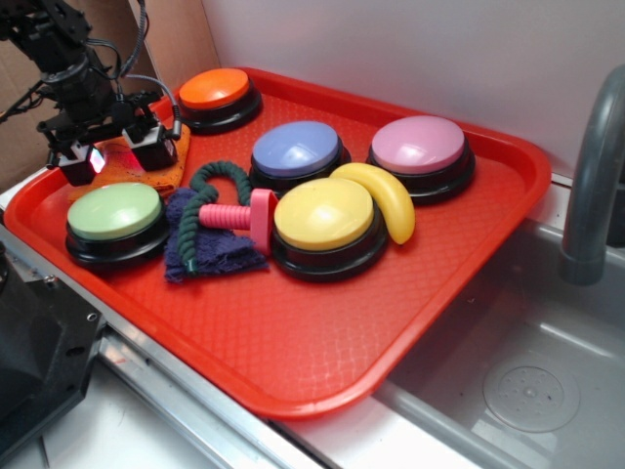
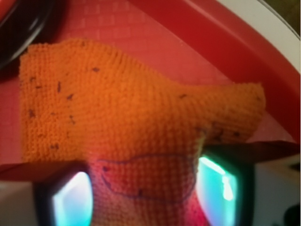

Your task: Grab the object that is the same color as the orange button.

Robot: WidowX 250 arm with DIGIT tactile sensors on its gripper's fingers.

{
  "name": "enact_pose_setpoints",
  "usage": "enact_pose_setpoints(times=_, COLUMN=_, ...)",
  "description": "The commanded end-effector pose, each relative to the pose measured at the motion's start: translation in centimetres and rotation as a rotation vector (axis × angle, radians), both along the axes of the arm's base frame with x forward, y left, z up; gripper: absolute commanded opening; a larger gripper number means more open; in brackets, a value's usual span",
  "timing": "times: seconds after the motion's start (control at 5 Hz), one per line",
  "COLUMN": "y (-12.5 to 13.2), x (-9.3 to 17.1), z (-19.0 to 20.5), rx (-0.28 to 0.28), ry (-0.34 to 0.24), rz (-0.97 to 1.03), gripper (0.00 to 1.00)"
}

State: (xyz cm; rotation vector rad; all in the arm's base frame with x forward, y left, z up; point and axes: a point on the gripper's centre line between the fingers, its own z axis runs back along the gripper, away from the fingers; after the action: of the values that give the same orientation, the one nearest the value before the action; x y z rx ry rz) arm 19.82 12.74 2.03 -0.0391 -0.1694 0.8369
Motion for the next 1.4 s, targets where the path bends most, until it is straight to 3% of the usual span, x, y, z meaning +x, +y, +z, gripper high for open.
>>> enact_pose_setpoints(times=0.0, y=0.1, x=0.1, z=0.4, rx=0.018, ry=-0.029, rz=0.021, gripper=0.00)
enact_pose_setpoints(times=0.2, y=-0.1, x=0.5, z=0.2, rx=0.012, ry=-0.020, rz=0.011, gripper=0.00)
enact_pose_setpoints(times=0.4, y=-0.7, x=1.0, z=1.5, rx=0.045, ry=-0.020, rz=-0.011, gripper=0.00)
enact_pose_setpoints(times=0.8, y=-1.0, x=1.6, z=6.5, rx=0.080, ry=0.064, rz=-0.014, gripper=0.00)
enact_pose_setpoints(times=1.0, y=-1.3, x=1.9, z=8.9, rx=0.122, ry=0.057, rz=-0.014, gripper=0.00)
enact_pose_setpoints(times=1.2, y=-2.0, x=2.4, z=10.5, rx=0.122, ry=0.044, rz=-0.046, gripper=0.00)
